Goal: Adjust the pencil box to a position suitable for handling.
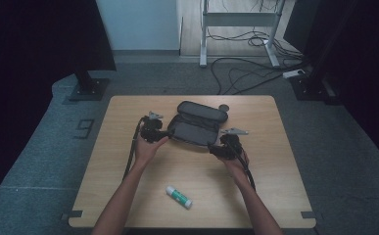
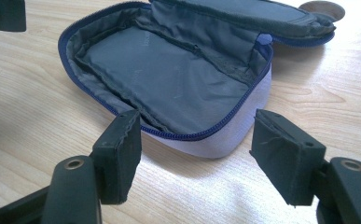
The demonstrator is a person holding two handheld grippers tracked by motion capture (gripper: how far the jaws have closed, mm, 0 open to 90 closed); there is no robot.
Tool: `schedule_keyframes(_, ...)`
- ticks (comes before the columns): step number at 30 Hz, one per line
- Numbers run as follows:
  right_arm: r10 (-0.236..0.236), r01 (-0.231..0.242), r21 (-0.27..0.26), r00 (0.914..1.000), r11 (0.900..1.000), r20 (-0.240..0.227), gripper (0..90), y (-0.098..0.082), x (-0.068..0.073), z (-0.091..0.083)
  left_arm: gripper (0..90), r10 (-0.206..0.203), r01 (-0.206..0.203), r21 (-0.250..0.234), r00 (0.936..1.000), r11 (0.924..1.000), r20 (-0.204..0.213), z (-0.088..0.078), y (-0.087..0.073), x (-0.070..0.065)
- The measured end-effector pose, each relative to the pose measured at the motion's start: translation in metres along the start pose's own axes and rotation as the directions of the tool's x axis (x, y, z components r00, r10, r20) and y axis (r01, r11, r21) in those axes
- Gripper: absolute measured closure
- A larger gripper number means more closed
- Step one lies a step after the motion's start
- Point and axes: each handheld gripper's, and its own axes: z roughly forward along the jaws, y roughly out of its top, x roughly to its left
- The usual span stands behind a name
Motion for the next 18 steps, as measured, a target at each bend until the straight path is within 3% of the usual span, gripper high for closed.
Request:
schedule_keyframes(6,-0.001,0.001,0.016,1.0,1.0,0.009,32.8,0.002,-0.001,0.002,36.4,-0.032,0.032,0.032,0.9995,0.999,0.001,0.017,-0.002,0.01)
schedule_keyframes(15,-0.017,0.017,0.003,0.9997,1.0,0.02,34.0,0.01,0.001,0.004,37.3,-0.03,0.03,0.024,0.9995,0.9993,-0.013,0.027,0.004,0.014)
schedule_keyframes(18,-0.003,0.002,0.013,0.9992,1.0,0.039,34.7,0.009,-0.005,0.011,37.9,-0.053,0.053,0.029,0.9985,0.9982,-0.013,0.032,0.002,0.017)
